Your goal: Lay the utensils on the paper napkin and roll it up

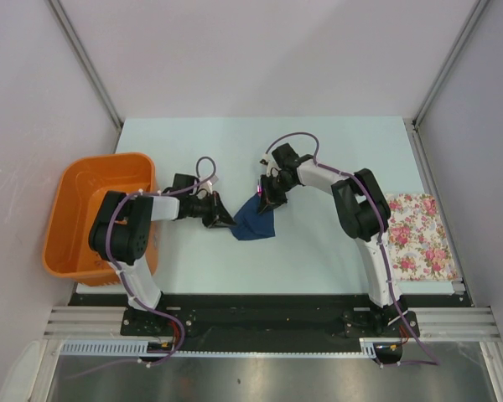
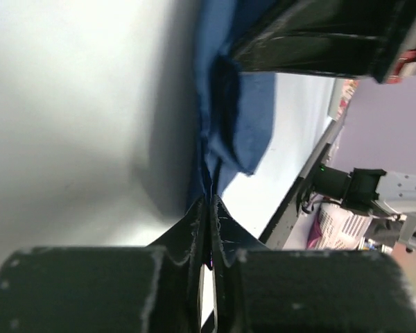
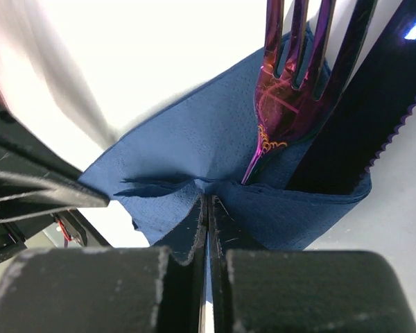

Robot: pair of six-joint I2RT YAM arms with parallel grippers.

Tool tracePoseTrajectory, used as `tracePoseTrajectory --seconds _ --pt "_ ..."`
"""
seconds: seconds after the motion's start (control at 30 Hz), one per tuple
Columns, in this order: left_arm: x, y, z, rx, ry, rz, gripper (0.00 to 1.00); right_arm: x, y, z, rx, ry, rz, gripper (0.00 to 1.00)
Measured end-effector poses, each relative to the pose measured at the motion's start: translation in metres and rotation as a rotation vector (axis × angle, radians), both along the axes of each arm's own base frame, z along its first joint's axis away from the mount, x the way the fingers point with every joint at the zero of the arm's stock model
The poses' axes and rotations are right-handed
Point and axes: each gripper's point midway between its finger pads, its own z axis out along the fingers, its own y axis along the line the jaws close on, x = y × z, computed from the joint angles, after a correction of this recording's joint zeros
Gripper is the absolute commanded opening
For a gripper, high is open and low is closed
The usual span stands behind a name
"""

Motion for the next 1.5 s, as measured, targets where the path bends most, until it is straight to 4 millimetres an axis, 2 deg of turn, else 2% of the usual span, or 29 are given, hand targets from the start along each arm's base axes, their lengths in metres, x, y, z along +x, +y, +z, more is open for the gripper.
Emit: tracePoseTrajectory --seconds 0.17,0.4,0.5,0.6,0.77,0.8,1.03,1.27,1.5 --pt "0.005 -0.017 0.016 -0.047 -0.031 -0.034 0.03 0.000 0.000 0.000 -0.002 0.002 0.000 0.00" --pt "0.009 -0.051 0.034 -0.108 -0.075 -0.075 0.03 0.000 0.000 0.000 -0.003 0.004 0.001 0.00" --pt "0.011 -0.064 0.033 -0.117 -0.075 -0.088 0.02 0.000 0.000 0.000 -0.003 0.004 0.001 0.00" --pt "0.012 -0.073 0.022 -0.099 -0.055 -0.086 0.01 0.000 0.000 0.000 -0.004 0.004 0.001 0.00" --pt "0.013 -0.069 -0.013 -0.006 0.013 -0.055 0.00 0.000 0.000 0.000 -0.004 0.004 0.000 0.00" --pt "0.013 -0.069 -0.015 -0.001 0.026 -0.061 0.00 0.000 0.000 0.000 -0.004 0.004 0.001 0.00" --pt "0.016 -0.066 -0.015 0.094 0.001 -0.122 0.00 0.000 0.000 -0.001 -0.008 0.008 -0.006 0.00" --pt "0.021 -0.055 -0.015 0.166 -0.018 -0.145 0.00 0.000 -0.001 -0.001 -0.002 0.028 -0.036 0.00" --pt "0.024 -0.048 -0.011 0.110 -0.017 -0.111 0.00 0.000 0.000 0.000 -0.002 0.035 -0.042 0.00"
